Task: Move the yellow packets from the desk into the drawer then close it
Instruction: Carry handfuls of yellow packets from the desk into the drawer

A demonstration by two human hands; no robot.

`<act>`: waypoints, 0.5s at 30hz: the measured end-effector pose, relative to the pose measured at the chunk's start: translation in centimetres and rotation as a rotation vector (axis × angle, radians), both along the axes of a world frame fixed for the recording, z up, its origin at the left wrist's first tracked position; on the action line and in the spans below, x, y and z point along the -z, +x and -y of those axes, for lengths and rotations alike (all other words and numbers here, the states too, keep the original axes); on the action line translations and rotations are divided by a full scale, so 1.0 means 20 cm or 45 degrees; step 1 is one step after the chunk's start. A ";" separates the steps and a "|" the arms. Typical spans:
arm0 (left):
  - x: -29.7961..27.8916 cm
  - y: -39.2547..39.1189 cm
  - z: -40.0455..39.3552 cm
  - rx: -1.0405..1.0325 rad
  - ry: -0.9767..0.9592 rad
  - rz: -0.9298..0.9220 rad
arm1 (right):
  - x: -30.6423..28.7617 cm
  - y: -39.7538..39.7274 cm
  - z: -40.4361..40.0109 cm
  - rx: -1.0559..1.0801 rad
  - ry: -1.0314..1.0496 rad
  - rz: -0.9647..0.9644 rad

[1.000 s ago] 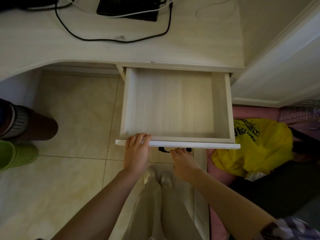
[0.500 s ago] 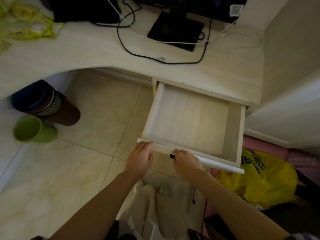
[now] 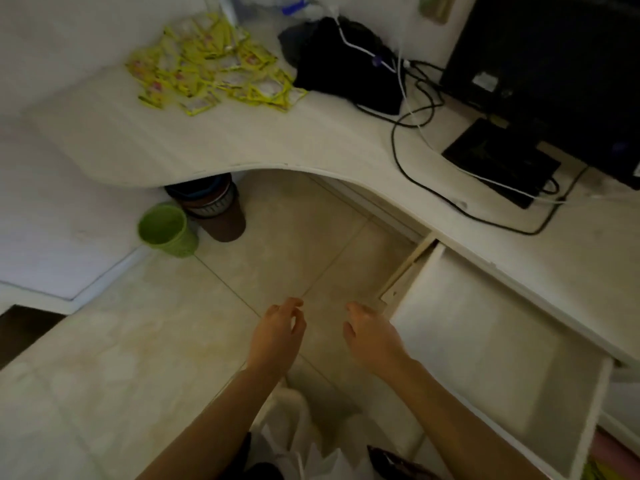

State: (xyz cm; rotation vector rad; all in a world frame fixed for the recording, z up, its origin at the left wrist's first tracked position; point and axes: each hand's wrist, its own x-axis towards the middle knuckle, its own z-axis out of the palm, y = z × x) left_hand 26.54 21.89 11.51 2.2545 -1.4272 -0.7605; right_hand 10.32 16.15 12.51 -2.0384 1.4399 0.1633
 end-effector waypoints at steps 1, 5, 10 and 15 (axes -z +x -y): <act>-0.01 0.07 0.02 -0.023 -0.013 0.003 | -0.01 0.08 0.03 -0.006 0.000 0.017; -0.07 0.39 0.13 -0.083 -0.044 0.046 | -0.04 0.39 0.19 -0.003 0.032 0.044; -0.11 0.78 0.32 -0.102 -0.077 0.081 | -0.09 0.70 0.41 0.035 0.038 0.092; -0.15 1.06 0.56 -0.184 -0.126 0.082 | -0.15 0.95 0.68 -0.004 -0.066 0.076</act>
